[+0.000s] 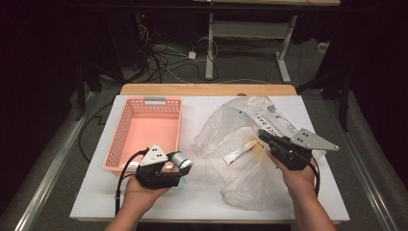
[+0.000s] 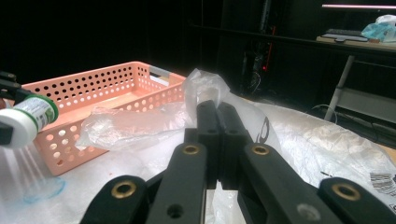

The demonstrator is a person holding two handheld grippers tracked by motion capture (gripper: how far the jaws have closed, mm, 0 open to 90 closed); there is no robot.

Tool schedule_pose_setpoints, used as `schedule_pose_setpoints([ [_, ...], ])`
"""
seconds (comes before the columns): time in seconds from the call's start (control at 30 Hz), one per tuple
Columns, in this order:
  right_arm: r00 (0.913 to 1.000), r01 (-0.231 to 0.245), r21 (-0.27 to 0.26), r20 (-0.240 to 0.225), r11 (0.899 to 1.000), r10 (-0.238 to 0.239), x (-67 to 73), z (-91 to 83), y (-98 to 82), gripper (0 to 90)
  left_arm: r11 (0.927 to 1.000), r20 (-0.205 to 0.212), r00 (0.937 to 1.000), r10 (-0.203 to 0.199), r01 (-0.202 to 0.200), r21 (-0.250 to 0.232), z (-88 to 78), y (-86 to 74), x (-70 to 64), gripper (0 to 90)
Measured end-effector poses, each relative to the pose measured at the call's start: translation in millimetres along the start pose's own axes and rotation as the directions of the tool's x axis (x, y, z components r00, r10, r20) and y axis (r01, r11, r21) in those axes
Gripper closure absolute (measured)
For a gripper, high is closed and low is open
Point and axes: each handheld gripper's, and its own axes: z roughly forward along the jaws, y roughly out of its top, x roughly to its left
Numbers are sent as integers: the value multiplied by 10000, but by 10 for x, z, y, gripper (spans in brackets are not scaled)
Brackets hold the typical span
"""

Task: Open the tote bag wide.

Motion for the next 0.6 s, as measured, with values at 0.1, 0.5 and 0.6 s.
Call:
schedule_pose_setpoints([
  [0.1, 10000, 3, 0, 1, 10000, -3, 0, -1, 0, 900, 9998, 46, 9998, 175, -175, 30, 40, 0, -54, 349],
  [0.5, 10000, 7, 31, 10, 10000, -7, 9, 6, -4, 900, 9978, 343, 9979, 551, -563, 341, 199, -27, -191, 349],
  [0.6, 10000, 11, 53, 1, 10000, -11, 11, 8, -7, 900, 9968, 448, 9969, 644, -663, 438, 251, -36, -223, 349],
])
